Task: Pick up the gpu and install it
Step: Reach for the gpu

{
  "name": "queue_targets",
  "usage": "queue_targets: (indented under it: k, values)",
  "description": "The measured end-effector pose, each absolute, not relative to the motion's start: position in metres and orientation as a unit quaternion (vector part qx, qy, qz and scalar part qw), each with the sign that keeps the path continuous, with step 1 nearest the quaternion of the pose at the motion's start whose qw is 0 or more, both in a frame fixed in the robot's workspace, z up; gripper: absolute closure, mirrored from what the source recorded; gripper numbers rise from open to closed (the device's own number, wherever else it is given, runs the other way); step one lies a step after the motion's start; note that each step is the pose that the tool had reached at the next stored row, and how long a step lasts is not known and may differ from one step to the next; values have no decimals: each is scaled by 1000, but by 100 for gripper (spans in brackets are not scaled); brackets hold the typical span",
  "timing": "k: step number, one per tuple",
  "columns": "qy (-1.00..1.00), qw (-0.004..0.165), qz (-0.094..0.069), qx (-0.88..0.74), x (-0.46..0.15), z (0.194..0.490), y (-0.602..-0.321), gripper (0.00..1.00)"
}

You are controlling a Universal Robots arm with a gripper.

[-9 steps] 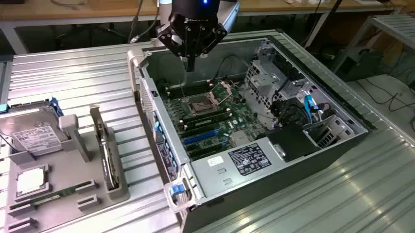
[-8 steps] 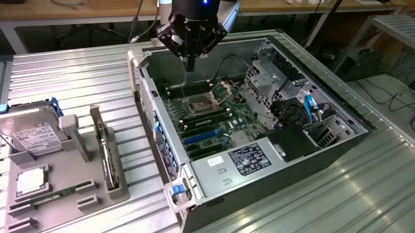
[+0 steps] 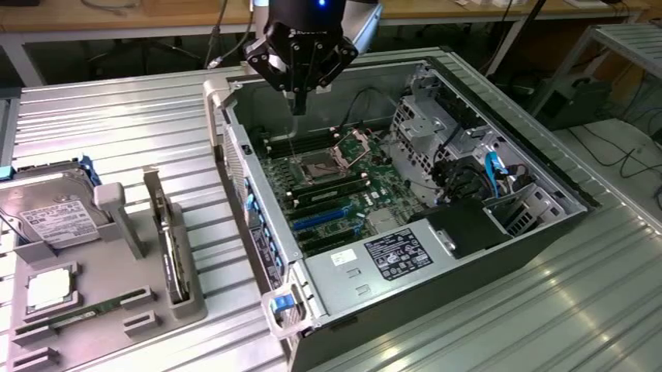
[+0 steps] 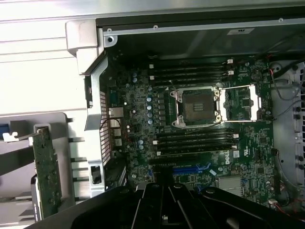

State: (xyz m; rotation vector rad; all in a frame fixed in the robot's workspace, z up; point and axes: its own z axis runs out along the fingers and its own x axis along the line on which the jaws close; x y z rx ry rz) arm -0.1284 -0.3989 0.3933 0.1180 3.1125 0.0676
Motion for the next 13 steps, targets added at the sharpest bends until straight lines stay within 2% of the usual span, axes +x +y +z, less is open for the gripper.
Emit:
queue_targets:
  k: [13]
  values:
    - [999,13,22,38,-136,393,-399,89]
